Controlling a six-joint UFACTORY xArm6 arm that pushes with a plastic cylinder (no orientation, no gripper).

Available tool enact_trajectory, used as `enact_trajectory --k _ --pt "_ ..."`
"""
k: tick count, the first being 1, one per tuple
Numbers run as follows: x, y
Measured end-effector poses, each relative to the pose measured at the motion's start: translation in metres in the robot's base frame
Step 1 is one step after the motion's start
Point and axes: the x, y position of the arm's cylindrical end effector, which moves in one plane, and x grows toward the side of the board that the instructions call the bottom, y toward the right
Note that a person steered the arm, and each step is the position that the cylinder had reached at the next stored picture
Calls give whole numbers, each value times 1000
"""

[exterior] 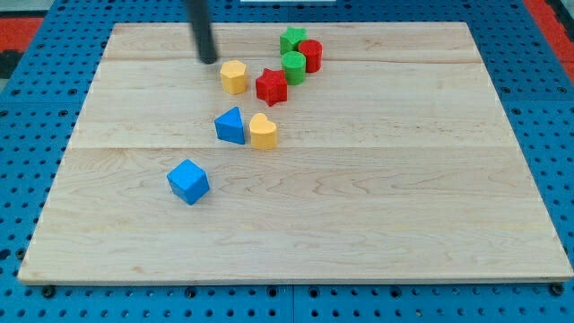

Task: Push the yellow hexagon down a bit

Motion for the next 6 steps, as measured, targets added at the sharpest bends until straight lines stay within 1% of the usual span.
enact_trajectory --k 1,2,3,4,5,6 --pt "57 28" --pt "76 12" --pt "74 20" --pt "21 32" --pt "29 -15" --pt "79 -34"
